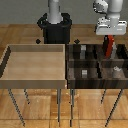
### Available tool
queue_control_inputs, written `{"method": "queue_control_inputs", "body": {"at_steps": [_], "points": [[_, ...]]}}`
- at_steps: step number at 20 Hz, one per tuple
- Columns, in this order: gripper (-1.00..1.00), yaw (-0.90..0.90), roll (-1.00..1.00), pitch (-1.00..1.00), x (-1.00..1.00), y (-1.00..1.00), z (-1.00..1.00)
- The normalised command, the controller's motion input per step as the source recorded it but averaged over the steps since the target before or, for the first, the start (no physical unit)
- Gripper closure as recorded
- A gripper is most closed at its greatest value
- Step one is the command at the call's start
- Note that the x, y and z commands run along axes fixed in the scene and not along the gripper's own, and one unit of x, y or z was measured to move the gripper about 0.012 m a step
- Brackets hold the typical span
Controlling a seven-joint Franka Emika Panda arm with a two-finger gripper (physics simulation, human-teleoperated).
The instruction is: Place the box of cereal into the appropriate compartment.
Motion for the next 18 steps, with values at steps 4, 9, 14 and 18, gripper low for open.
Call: {"method": "queue_control_inputs", "body": {"at_steps": [4,9,14,18], "points": [[1.00,0.00,0.00,0.00,0.00,1.00,0.00],[1.00,0.00,0.00,0.00,-0.65,0.20,0.00],[1.00,0.00,0.00,0.00,-1.00,0.00,0.00],[1.00,0.00,0.00,0.00,-0.50,-0.31,0.00]]}}
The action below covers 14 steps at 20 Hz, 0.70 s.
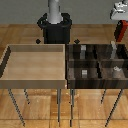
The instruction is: Place the box of cereal into the appropriate compartment.
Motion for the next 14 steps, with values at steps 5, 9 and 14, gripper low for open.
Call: {"method": "queue_control_inputs", "body": {"at_steps": [5,9,14], "points": [[1.00,0.00,0.00,0.00,0.00,-0.40,0.00],[1.00,0.00,0.00,0.00,0.00,0.00,-0.75],[1.00,0.00,0.00,0.00,0.00,0.00,-1.00]]}}
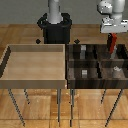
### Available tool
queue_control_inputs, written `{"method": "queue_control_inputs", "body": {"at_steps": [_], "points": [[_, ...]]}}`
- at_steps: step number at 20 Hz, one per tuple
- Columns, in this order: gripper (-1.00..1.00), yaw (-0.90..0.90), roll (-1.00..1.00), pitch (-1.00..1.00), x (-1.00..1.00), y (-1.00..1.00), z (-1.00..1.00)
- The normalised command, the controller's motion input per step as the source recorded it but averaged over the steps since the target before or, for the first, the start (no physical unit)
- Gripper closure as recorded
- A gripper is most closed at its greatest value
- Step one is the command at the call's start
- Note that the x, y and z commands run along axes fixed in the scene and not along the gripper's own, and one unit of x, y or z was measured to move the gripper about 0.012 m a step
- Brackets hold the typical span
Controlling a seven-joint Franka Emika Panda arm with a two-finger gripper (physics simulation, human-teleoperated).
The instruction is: Place the box of cereal into the appropriate compartment.
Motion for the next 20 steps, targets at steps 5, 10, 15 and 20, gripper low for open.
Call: {"method": "queue_control_inputs", "body": {"at_steps": [5,10,15,20], "points": [[1.00,0.00,0.00,0.00,0.00,0.00,-1.00],[1.00,0.00,0.00,0.00,0.00,0.00,-1.00],[-1.00,0.00,0.00,0.00,0.00,0.00,-0.20],[-1.00,0.00,0.00,0.00,0.00,0.00,0.00]]}}
